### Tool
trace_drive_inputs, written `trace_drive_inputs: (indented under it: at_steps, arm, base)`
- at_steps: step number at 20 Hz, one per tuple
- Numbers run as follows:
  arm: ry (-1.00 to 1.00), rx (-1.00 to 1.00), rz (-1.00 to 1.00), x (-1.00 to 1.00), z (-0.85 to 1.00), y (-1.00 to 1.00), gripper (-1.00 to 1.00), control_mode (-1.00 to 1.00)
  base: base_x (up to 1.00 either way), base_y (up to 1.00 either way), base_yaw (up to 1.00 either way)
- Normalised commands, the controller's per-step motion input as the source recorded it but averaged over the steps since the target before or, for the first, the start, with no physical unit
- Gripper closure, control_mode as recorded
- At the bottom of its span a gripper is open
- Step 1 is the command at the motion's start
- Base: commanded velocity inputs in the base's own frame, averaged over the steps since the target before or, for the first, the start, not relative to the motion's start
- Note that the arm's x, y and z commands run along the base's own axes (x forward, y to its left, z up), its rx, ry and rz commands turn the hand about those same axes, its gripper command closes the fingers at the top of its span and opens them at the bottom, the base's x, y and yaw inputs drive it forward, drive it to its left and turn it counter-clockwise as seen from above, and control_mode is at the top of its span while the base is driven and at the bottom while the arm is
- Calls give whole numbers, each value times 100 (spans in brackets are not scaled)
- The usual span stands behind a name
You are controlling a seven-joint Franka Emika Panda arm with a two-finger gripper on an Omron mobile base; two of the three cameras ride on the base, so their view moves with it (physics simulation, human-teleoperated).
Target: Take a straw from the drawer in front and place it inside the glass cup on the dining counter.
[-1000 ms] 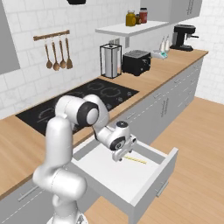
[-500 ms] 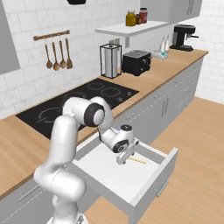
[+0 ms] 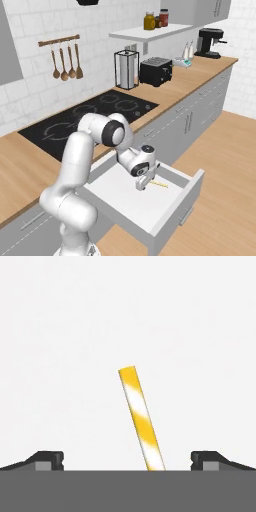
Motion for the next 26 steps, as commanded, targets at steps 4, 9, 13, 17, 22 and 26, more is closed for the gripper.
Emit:
trace_drive_inputs:
  at_steps: [4, 9, 13, 17, 22, 26]
  arm:
    - [0, 0, 7, 15, -31, -1, -100, -100]
    - [0, 0, 7, 11, -37, -1, 100, -100]
    - [0, 0, 7, 14, -40, 0, 100, -100]
    - [1, 0, 7, 14, -33, 0, 100, -100]
    - [0, 0, 7, 3, -16, 0, 100, -100]
    - [0, 0, 8, 14, -1, 0, 100, -100]
  base:
    - [0, 0, 0]
    - [0, 0, 0]
    - [0, 0, 0]
    - [0, 0, 0]
    - [0, 0, 0]
    - [0, 0, 0]
